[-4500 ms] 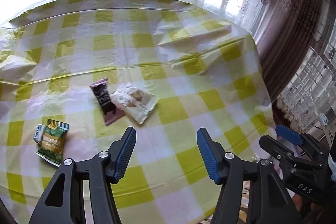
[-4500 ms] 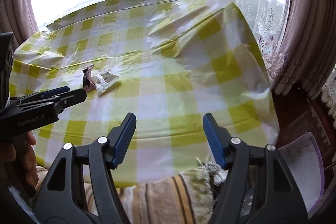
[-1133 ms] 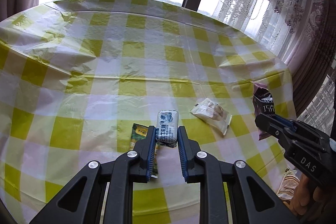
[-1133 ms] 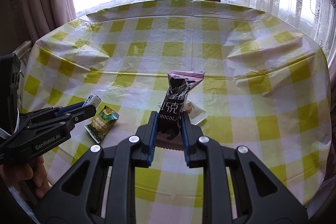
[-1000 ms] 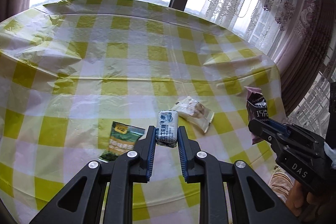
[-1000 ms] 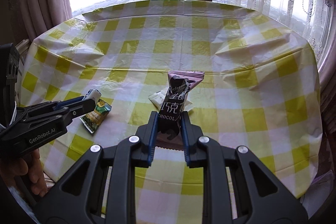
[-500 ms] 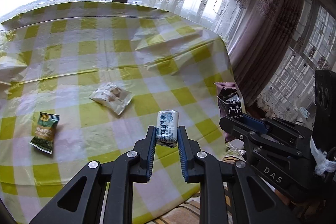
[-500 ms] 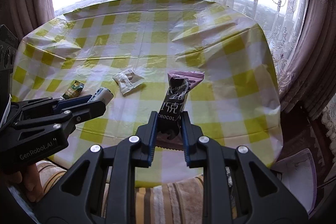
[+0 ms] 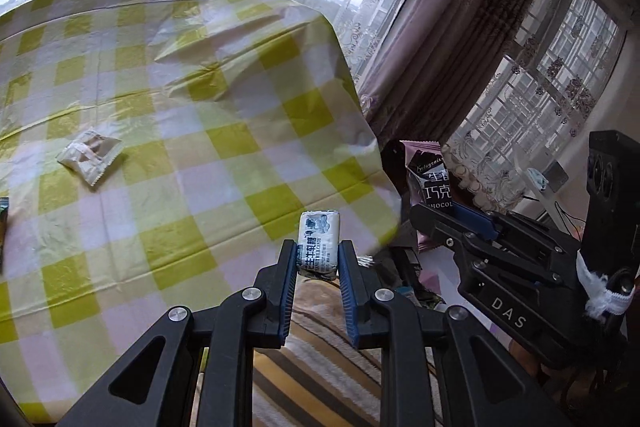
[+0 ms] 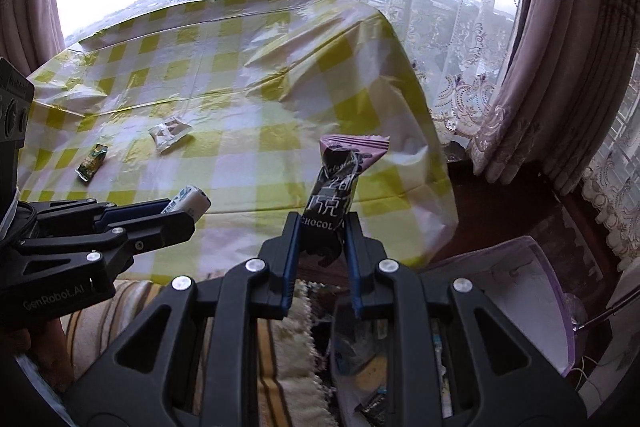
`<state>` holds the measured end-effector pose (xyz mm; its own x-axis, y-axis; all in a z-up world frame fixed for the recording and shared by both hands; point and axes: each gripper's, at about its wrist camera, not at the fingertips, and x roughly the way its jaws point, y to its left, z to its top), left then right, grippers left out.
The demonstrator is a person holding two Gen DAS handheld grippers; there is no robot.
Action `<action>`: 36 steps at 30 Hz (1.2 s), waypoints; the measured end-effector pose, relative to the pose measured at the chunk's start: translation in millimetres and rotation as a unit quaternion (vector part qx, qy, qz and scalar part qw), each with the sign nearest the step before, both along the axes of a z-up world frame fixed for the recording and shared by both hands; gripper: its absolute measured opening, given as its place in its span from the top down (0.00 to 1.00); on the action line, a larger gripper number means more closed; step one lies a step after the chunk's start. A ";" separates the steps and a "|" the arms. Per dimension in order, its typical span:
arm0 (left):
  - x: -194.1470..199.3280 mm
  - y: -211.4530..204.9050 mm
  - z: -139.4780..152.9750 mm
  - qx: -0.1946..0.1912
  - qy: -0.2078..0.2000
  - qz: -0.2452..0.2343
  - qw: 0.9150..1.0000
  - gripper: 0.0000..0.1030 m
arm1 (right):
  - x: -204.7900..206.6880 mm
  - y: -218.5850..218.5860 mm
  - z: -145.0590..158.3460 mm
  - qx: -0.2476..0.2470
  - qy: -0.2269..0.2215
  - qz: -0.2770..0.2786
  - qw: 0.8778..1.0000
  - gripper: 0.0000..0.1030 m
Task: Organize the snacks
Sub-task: 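Carry both held packets over the white box, then open both tools to drop the packets into the white box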
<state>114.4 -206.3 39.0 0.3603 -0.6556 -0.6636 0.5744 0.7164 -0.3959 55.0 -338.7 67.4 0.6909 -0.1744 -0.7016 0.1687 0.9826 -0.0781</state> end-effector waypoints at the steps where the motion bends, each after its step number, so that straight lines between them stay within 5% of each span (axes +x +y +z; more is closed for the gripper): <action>1: -2.1 -6.1 -0.8 0.000 0.004 -0.006 1.000 0.79 | -4.6 -7.4 -1.0 -0.002 0.001 -0.007 1.000 0.76; 23: -39.5 -114.4 -27.0 0.032 0.057 -0.126 0.990 0.79 | -87.8 -121.0 -43.2 0.012 0.055 -0.117 0.992 0.76; 27: -45.1 -126.0 -29.5 0.036 0.061 -0.148 0.987 0.73 | -91.7 -128.8 -44.6 0.020 0.055 -0.128 0.990 0.74; 31: -46.9 -126.3 -29.0 0.046 0.050 -0.145 0.987 0.40 | -90.2 -130.9 -44.4 0.016 0.055 -0.130 0.990 0.37; 36: -43.2 -120.2 -26.2 0.044 0.038 -0.123 0.991 0.38 | -85.9 -123.5 -41.5 -0.007 0.052 -0.124 0.991 0.33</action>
<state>71.2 -326.5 12.8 0.1427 -0.6554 -0.7417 0.7072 0.5918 -0.3868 -30.9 -462.2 25.9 0.5492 -0.3404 -0.7633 0.3950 0.9106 -0.1219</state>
